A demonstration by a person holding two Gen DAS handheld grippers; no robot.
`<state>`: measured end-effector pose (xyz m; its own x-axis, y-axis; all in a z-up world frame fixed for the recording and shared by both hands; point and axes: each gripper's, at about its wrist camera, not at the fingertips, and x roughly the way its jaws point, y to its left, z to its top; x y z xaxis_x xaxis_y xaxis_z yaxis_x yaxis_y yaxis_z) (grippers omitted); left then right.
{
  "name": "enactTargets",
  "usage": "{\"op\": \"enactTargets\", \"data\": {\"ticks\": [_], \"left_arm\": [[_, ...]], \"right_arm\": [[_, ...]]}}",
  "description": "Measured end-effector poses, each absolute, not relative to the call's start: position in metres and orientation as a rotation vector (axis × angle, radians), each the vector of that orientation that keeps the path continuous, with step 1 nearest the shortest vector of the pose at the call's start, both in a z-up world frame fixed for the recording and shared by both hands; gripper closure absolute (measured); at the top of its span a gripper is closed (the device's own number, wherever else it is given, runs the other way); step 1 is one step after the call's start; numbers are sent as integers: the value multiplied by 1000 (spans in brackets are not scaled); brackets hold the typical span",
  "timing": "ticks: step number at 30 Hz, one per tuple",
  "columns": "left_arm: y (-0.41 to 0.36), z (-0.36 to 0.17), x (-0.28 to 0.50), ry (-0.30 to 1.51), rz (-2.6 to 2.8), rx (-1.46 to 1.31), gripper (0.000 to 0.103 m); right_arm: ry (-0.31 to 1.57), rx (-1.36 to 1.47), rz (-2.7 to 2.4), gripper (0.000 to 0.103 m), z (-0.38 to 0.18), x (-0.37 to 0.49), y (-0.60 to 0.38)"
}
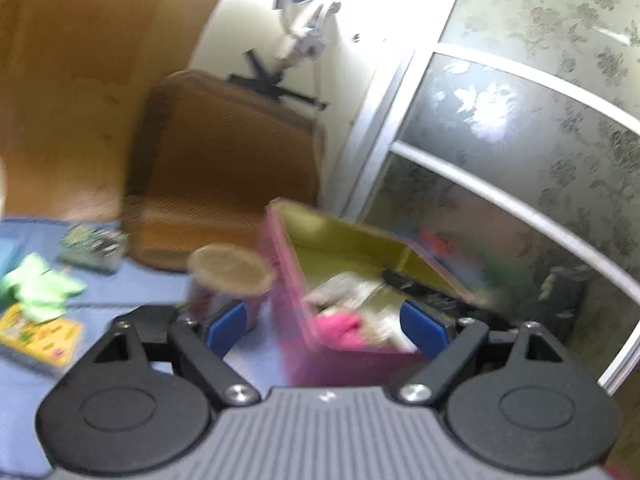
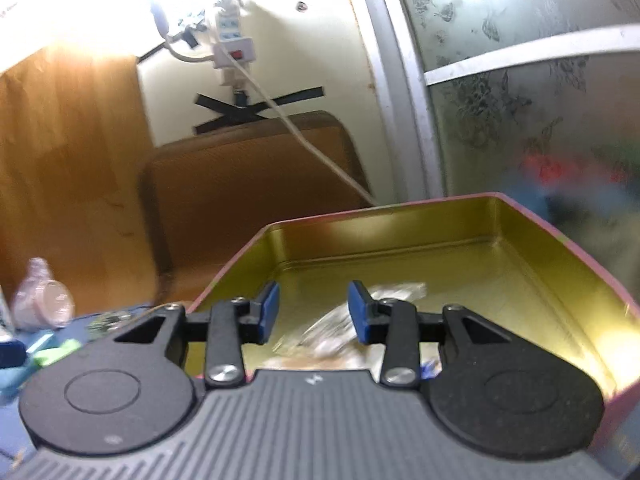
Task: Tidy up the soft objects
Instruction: 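Carry the keychain packet into the tin and open the right gripper, then grasp the light green cloth with the right gripper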
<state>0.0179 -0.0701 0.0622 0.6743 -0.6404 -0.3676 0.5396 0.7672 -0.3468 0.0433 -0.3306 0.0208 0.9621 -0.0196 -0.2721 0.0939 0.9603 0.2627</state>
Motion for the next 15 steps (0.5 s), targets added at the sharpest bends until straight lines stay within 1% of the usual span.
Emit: {"op": "enactTargets", "data": {"ticks": [5, 10, 15], "left_arm": [[-28, 31, 20, 581, -514, -187, 16], [25, 12, 22, 622, -318, -200, 16], [70, 7, 25, 594, -136, -204, 16]], "right_arm": [[249, 257, 45, 62, 20, 25, -296], [247, 152, 185, 62, 29, 20, -246], [348, 102, 340, 62, 28, 40, -202]]}}
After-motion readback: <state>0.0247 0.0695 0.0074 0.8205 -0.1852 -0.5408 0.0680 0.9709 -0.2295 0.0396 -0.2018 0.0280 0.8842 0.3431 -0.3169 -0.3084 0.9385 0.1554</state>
